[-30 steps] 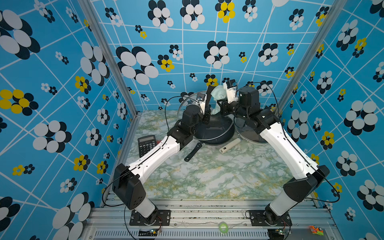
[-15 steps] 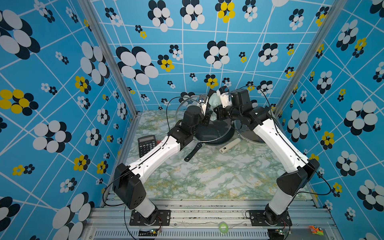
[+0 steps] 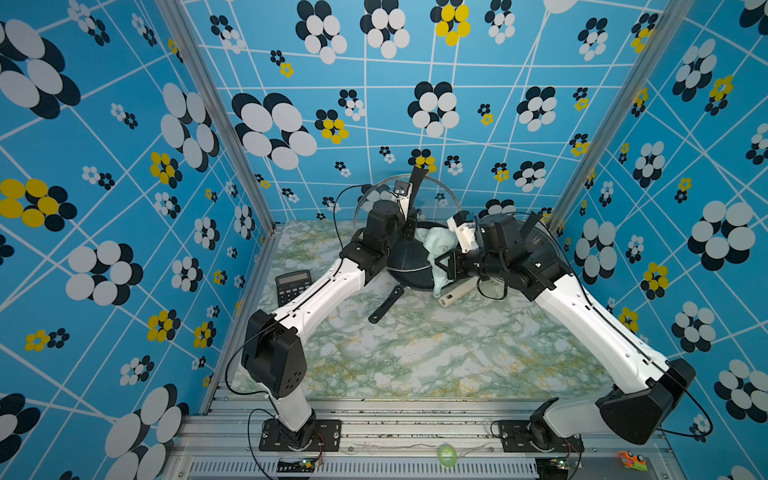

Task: Wipe the pot lid with a cloth
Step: Wipe the pot lid.

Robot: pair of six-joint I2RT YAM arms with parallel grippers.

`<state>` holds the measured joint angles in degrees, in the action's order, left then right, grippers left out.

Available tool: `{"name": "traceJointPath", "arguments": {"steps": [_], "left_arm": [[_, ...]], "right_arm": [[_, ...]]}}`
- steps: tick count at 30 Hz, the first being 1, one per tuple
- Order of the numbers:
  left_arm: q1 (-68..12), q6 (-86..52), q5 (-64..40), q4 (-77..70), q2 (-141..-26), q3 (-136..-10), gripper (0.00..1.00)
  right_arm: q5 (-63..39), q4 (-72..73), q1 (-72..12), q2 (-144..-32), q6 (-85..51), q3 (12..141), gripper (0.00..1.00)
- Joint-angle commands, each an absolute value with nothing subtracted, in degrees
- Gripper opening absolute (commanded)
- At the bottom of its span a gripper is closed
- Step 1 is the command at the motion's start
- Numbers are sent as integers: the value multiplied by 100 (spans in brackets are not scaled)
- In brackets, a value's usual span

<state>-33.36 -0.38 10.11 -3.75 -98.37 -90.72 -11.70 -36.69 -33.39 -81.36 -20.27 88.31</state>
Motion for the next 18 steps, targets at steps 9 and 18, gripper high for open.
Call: {"name": "traceJointPath", "arguments": {"steps": [9, 18], "left_arm": [[-3383, 1352, -1665, -1380, -9038, -8321, 0], [-3704, 3177, -2692, -318, -9003, -8103, 0]], "right_arm": [[365, -3279, -1663, -8411, -2072, 10504, 0], [-2588, -3174, -1508, -10524, -1536, 13014, 0]]}}
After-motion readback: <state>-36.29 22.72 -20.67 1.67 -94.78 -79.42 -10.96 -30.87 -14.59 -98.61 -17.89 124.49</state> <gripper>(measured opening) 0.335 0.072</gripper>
